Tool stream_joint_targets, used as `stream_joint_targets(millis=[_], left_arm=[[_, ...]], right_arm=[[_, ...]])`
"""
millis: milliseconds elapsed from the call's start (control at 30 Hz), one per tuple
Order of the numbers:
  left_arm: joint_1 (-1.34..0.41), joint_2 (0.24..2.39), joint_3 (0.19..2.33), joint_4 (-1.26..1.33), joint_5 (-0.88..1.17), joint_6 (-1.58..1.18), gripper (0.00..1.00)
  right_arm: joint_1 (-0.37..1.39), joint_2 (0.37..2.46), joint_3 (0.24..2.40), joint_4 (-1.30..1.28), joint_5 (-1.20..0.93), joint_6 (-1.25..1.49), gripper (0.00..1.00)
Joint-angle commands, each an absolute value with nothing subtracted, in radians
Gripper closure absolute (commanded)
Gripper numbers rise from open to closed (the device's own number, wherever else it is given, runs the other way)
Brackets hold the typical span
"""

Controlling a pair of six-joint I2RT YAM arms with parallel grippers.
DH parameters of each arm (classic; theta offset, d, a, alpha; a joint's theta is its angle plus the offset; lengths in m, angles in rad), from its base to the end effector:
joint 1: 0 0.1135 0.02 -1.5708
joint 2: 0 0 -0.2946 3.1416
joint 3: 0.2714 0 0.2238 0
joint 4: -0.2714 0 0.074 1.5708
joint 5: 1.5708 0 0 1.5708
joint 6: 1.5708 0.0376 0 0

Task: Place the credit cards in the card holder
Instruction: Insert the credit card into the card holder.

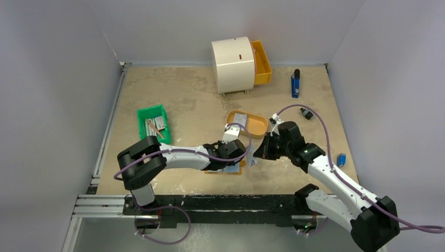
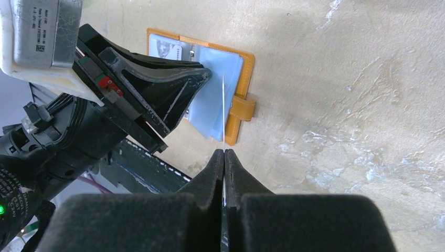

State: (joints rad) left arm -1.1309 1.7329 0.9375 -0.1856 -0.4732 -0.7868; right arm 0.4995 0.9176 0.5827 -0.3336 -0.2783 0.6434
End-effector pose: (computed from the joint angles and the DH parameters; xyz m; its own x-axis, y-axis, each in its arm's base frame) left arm 0.1522 -0.2832 0.2029 -0.7437 0.1002 -0.6609 0.2419 0.9620 -0.1264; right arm 0.1274 0.0813 0.2650 -0.8251 0.2069 -0.5257 -0.1935 0.7708 0.6070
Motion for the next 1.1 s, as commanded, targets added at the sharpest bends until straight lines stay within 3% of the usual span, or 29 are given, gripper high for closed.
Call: stream_joint_targets(millis=[0, 167, 800, 1067], left_arm=[[-1.133, 1.755, 0.900, -0.188, -0.454, -0.802, 0.92], [-1.132, 1.750, 0.874, -0.172, -0.455, -0.813, 1.00], [-1.134, 1.713, 0.858, -0.166, -0.467, -0.827, 1.00], [-1.132, 1.713, 0.850, -0.165, -0.469, -0.830, 1.00]], right_arm=[[0.509, 0.934, 0.598, -0.279, -0.295, 0.657, 1.00], [0.520, 0.999, 0.590, -0.253, -0.349, 0.659, 1.00], [0.537, 1.214, 0.576, -0.149, -0.531, 0.730, 1.00], [0.537, 1.122, 0.594, -0.210, -0.443, 0.757, 1.00]])
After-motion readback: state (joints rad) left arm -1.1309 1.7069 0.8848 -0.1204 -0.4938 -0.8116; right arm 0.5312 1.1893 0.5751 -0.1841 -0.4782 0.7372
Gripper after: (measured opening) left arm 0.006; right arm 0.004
